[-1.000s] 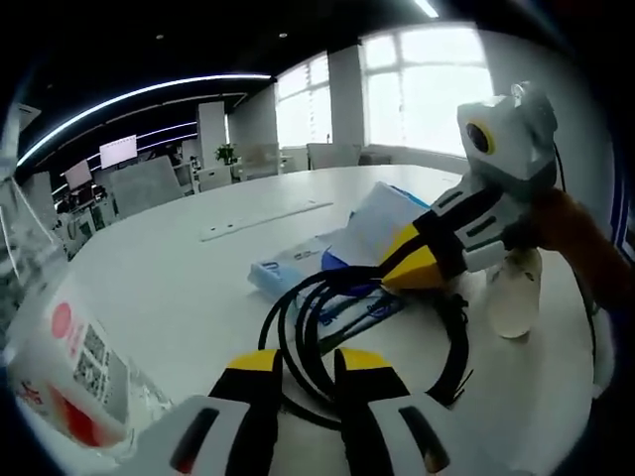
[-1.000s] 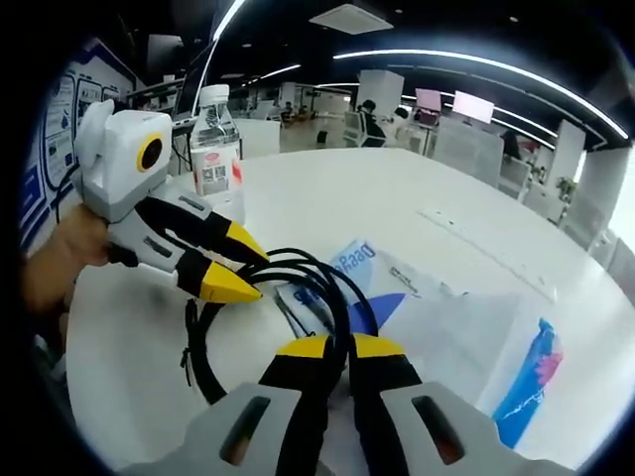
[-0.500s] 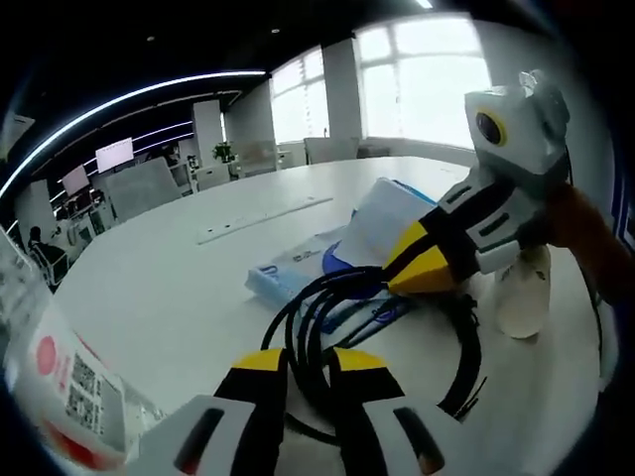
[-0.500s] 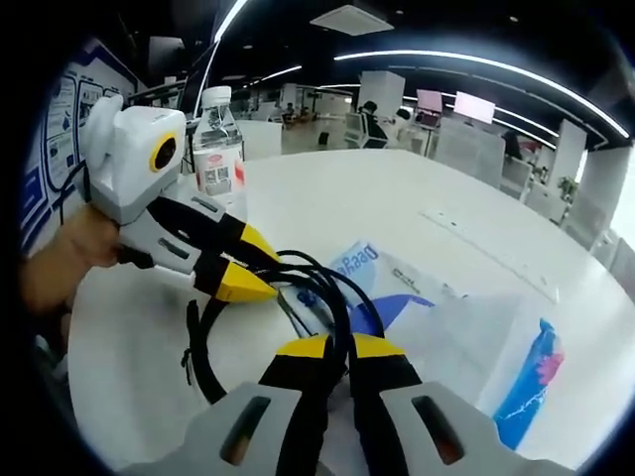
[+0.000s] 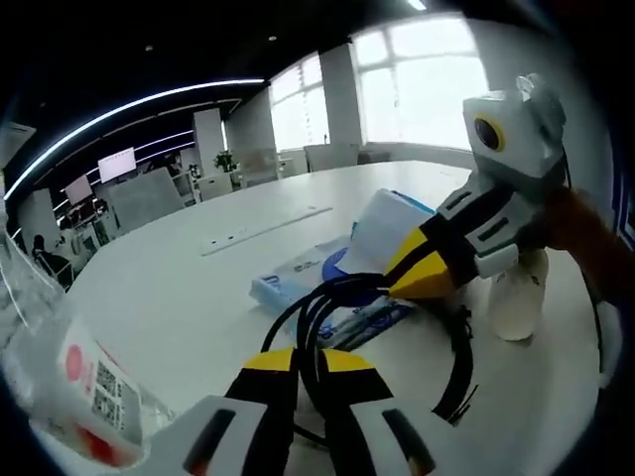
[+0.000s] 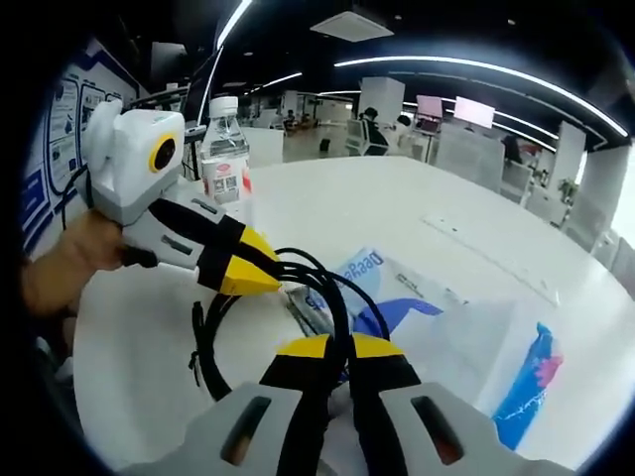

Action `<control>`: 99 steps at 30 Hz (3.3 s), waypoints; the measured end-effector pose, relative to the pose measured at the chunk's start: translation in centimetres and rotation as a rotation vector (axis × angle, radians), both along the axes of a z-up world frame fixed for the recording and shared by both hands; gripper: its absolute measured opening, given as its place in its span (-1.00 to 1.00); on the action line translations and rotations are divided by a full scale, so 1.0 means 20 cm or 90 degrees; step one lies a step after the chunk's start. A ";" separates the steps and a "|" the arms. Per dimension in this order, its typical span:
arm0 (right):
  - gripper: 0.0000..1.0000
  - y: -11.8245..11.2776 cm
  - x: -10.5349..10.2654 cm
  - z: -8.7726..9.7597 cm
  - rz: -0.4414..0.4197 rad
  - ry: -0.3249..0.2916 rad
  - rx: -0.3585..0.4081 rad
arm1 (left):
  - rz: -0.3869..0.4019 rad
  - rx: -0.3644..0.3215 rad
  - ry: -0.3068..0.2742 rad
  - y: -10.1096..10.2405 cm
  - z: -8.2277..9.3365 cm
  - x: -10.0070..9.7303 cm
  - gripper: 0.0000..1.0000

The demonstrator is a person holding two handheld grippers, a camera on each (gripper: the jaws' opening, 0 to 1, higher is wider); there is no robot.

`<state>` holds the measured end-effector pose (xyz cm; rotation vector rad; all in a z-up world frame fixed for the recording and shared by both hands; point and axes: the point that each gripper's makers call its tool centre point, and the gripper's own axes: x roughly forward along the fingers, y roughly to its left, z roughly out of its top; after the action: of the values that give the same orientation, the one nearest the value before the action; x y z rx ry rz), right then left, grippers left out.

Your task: Arrange the tabletop items into an orderly group along one side of the table until the central work area is clear of visible clutter.

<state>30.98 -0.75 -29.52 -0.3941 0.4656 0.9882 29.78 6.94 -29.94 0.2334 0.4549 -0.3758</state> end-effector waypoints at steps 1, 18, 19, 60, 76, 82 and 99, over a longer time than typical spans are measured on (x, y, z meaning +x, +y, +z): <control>-0.93 0.00 0.00 0.02 -0.001 -0.003 0.012 | 0.001 -0.002 -0.004 -0.01 0.01 -0.01 -0.89; -0.95 0.00 -0.09 0.19 0.012 -0.052 0.066 | -0.014 0.017 -0.070 -0.01 0.20 -0.06 -0.93; -0.95 0.00 -0.10 0.21 0.012 -0.058 0.069 | -0.016 0.019 -0.075 0.00 0.22 -0.06 -0.93; -0.98 -0.03 -0.14 0.76 0.009 -0.191 0.148 | -0.042 0.117 -0.218 -0.02 0.79 -0.15 -0.93; -0.98 -0.08 -0.16 0.78 0.005 -0.190 0.163 | -0.059 0.126 -0.228 -0.08 0.82 -0.16 -0.92; -0.98 -0.14 -0.20 0.77 0.004 -0.192 0.163 | -0.074 0.127 -0.229 -0.13 0.81 -0.18 -0.92; -0.99 -0.28 -0.36 0.82 0.008 -0.211 0.175 | -0.117 0.134 -0.242 -0.28 0.81 -0.31 -0.91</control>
<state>23.81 -6.44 -13.17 -0.3042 0.0259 0.9615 23.56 1.34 -13.82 0.5438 0.0966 -0.4524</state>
